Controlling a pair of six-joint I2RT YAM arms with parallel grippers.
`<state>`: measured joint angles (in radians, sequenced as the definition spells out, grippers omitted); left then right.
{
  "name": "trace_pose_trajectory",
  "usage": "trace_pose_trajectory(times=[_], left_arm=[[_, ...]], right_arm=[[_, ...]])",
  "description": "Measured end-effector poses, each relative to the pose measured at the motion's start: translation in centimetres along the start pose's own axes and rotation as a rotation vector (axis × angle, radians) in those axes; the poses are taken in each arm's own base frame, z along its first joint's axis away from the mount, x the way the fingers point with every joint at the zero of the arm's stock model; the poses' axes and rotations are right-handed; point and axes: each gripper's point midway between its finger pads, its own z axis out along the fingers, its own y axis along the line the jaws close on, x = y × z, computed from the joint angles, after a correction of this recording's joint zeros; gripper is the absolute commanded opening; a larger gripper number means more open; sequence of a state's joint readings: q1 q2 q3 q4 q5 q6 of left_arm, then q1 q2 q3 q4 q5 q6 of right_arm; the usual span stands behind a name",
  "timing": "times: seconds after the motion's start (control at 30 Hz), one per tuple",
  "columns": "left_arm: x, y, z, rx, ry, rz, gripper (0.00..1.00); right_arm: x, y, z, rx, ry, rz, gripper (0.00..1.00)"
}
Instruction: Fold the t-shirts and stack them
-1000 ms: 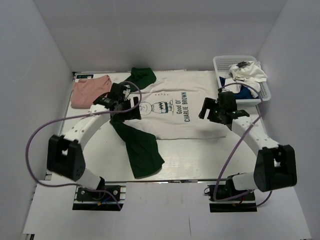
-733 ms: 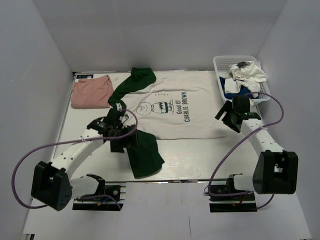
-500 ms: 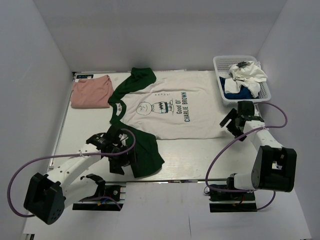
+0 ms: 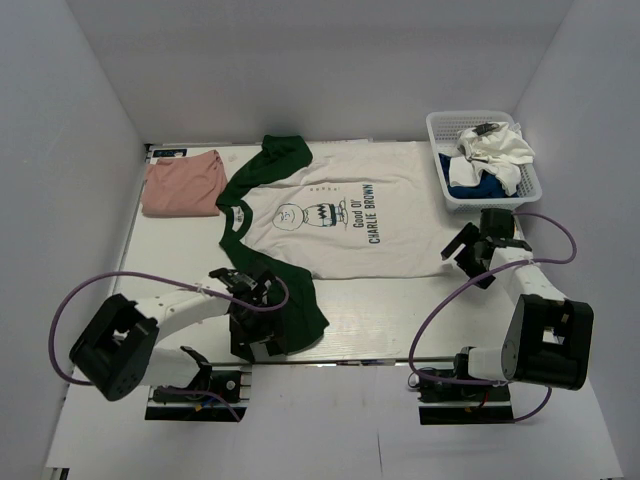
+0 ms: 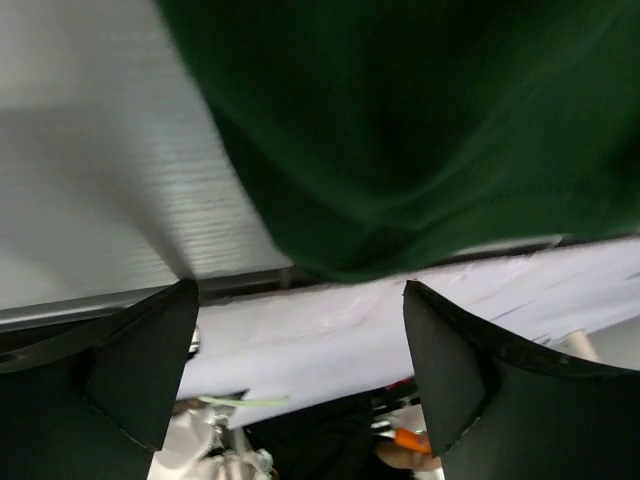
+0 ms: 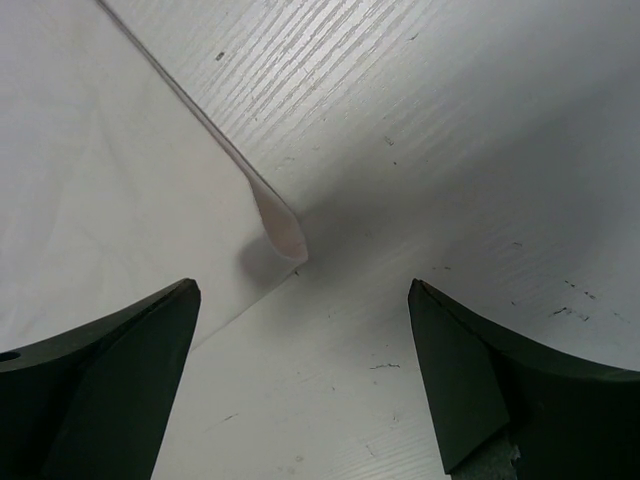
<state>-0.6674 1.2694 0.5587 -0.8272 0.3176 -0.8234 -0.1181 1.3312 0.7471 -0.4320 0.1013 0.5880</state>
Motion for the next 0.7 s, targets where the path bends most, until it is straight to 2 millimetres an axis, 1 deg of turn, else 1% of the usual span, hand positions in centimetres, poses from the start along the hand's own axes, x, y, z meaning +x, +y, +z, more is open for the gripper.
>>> trace_pose_trajectory(times=[0.03, 0.17, 0.2, 0.27, 0.3, 0.33, 0.4, 0.43, 0.5, 0.53, 0.57, 0.63, 0.67, 0.7], left_arm=[[-0.2, -0.2, 0.1, -0.016, 0.005, -0.002, 0.9], [-1.3, -1.3, 0.4, -0.015, -0.017, -0.003, 0.78], [-1.5, -1.5, 0.5, -0.012, -0.021, -0.005, 0.65], [-1.9, -1.8, 0.7, -0.015, -0.031, -0.008, 0.52], [-2.1, -2.0, 0.8, -0.013, -0.035, -0.007, 0.42], [-2.3, -2.3, 0.9, -0.009, -0.043, -0.006, 0.38], [-2.7, -2.7, 1.1, 0.001, -0.059, 0.003, 0.25], [-2.9, -2.9, 1.1, 0.007, -0.067, 0.005, 0.21], [-3.0, -3.0, 1.1, 0.01, -0.08, 0.012, 0.2], [-3.0, -3.0, 1.1, 0.01, -0.085, 0.014, 0.19], [-3.0, -3.1, 1.0, 0.011, -0.087, 0.016, 0.19], [-2.8, -3.2, 0.7, 0.019, -0.095, 0.019, 0.15], [-2.7, -3.2, 0.5, 0.023, -0.098, 0.02, 0.15], [-2.6, -3.3, 0.2, 0.031, -0.103, 0.021, 0.15]], right_arm=[[0.1, 0.0, 0.0, -0.006, -0.001, -0.002, 0.9], [1.1, -0.1, 0.3, -0.028, 0.022, -0.022, 0.9], [1.4, -0.1, 0.3, -0.032, 0.031, -0.023, 0.88], [1.6, -0.1, 0.4, -0.043, 0.037, -0.029, 0.83], [1.7, -0.1, 0.5, -0.046, 0.041, -0.031, 0.81], [1.9, -0.1, 0.6, -0.051, 0.045, -0.034, 0.78], [2.2, 0.1, 0.8, -0.063, 0.06, -0.036, 0.76], [2.3, 0.2, 0.9, -0.071, 0.067, -0.036, 0.68], [2.7, 0.4, 1.2, -0.085, 0.085, -0.035, 0.62], [2.8, 0.6, 1.4, -0.097, 0.093, -0.03, 0.52], [3.0, 0.7, 1.6, -0.103, 0.099, -0.031, 0.46], [3.4, 0.9, 1.9, -0.116, 0.112, -0.022, 0.38], [3.6, 1.0, 2.0, -0.124, 0.119, -0.019, 0.35], [3.5, 1.1, 2.2, -0.127, 0.118, -0.017, 0.3]])
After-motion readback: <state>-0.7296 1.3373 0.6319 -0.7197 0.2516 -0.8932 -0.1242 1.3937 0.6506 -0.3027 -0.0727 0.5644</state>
